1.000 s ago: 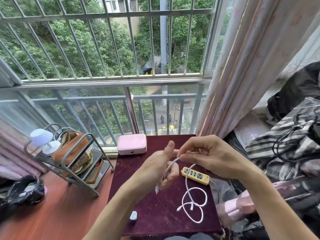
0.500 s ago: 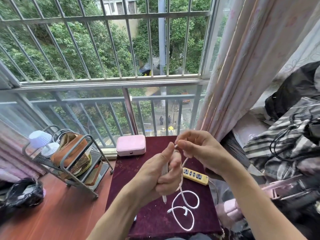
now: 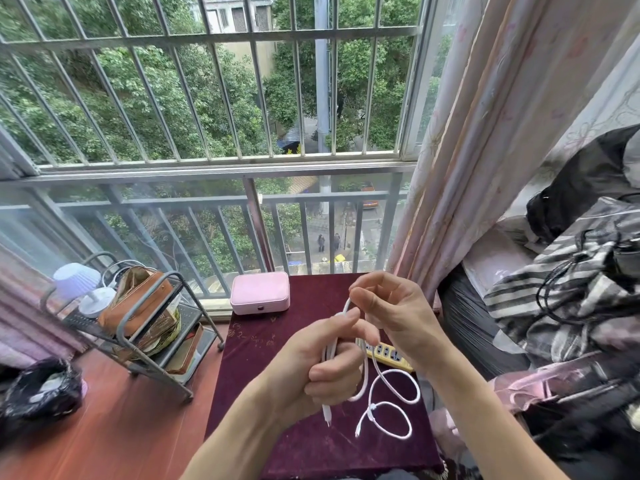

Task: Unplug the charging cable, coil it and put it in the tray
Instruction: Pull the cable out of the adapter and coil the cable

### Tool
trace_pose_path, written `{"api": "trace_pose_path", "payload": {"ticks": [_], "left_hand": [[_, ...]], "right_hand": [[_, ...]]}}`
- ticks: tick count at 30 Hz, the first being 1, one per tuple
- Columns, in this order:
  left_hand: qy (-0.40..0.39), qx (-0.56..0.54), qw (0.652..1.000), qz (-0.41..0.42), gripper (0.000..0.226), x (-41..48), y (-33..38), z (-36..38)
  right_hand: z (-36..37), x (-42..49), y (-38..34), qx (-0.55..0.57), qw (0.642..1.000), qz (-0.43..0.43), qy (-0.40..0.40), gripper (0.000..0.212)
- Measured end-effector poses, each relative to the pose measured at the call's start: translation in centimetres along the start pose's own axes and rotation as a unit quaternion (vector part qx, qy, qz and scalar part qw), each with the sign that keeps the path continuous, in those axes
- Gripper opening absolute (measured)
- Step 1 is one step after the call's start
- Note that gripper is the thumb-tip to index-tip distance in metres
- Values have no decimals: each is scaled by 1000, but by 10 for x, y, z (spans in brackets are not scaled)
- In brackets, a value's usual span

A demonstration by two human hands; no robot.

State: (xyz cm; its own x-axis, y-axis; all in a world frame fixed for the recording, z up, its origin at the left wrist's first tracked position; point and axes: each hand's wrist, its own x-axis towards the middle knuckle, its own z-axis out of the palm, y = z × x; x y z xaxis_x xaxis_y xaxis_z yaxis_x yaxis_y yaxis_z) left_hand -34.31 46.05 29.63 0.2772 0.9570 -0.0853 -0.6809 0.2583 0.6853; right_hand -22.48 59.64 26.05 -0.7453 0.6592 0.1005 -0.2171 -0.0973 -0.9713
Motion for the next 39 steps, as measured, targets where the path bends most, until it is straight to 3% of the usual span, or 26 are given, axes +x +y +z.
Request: {"api": "trace_pose_path", "payload": {"ticks": [4, 10, 14, 17, 20, 23, 26, 34, 39], "left_hand": [[-24, -64, 996, 60, 24, 2, 5, 1], [9, -79, 987, 142, 29, 3, 18, 2], [18, -108, 977, 183, 16, 4, 28, -2], [54, -118, 971, 203, 19, 4, 33, -8], [141, -84, 961, 224, 20, 5, 37, -15], [230, -21, 948, 218, 26, 8, 40, -22], [266, 23, 944, 194, 27, 9, 43, -27], [295, 106, 939, 138, 30, 13, 36, -39], [245, 191, 948, 69, 32, 16, 26, -38]], "right_hand": [[4, -3, 8, 35, 999, 20, 14, 39], [23, -14, 27, 24, 999, 36, -15, 24], [28, -24, 36, -163, 986, 18, -38, 46], [27, -34, 43, -282, 958, 8, -50, 31], [29, -43, 41, -381, 920, 13, -88, 23], [28, -50, 30, -495, 856, 16, -148, 31], [26, -53, 14, -531, 827, 10, -185, 32], [14, -49, -28, -552, 814, -70, -169, 22], [6, -33, -56, -571, 802, -111, -139, 11]]}}
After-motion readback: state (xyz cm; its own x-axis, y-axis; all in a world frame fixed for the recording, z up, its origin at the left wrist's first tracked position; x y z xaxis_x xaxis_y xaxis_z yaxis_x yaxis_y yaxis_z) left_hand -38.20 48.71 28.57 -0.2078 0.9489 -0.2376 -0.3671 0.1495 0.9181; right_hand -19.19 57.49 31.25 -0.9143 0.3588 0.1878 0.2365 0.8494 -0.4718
